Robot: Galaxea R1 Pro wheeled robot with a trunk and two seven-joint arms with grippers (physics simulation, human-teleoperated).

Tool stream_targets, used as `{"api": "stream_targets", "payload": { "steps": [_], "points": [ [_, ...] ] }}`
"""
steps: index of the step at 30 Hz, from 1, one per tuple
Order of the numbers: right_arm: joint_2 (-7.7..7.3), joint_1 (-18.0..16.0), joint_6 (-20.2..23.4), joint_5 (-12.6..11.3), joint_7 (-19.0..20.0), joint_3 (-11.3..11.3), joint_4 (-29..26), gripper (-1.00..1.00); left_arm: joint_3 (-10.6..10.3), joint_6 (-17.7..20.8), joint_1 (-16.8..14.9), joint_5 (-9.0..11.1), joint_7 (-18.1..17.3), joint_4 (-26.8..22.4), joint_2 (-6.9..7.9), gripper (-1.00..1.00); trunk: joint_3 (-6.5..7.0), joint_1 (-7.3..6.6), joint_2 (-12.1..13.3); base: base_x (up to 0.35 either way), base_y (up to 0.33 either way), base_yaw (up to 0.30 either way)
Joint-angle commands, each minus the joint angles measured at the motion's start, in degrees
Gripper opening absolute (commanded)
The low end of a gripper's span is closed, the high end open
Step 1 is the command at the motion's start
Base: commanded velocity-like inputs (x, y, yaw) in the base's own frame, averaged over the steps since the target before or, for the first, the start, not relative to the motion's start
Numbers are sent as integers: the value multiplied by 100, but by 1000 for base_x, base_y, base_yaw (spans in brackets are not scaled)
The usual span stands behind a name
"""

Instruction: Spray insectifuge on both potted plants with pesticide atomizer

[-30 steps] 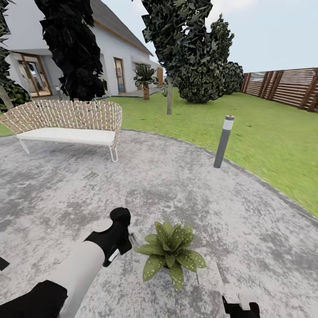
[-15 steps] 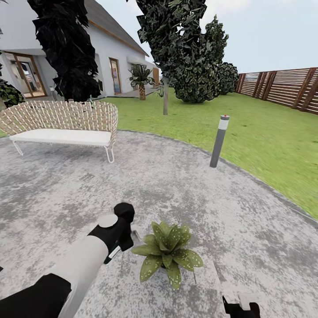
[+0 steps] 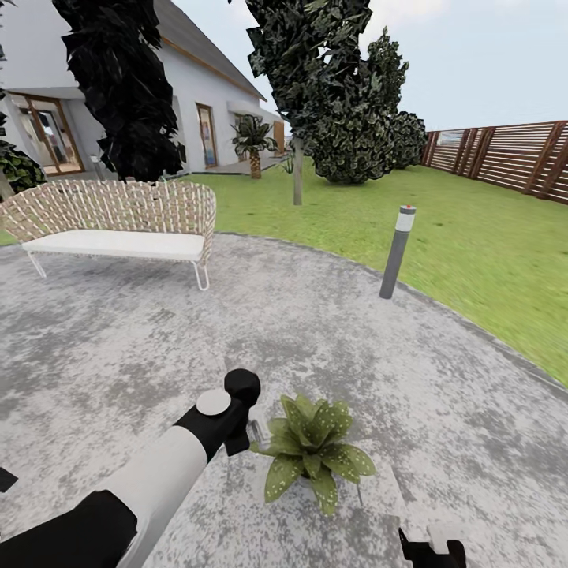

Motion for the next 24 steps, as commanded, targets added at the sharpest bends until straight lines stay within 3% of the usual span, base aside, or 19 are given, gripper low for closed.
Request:
{"api": "stream_targets", "payload": {
  "steps": [1,9,17,24],
  "points": [
    [1,-4,-21,49,17,-49,4,100,-7,53,0,-46,-59,-4,0,-100,-5,-1,-2,12,19,0],
    [9,-4,-21,49,17,-49,4,100,13,53,31,-37,-61,36,0,-100,-5,-1,-2,44,128,-191],
    [12,-4,-22,49,17,-48,13,100,4,53,31,-37,-61,42,0,-100,-5,-1,-2,71,232,-27],
    [10,-4,-21,49,17,-49,13,100,4,53,46,-43,-61,34,0,-100,-5,-1,-2,2,94,-278]
  ]
}}
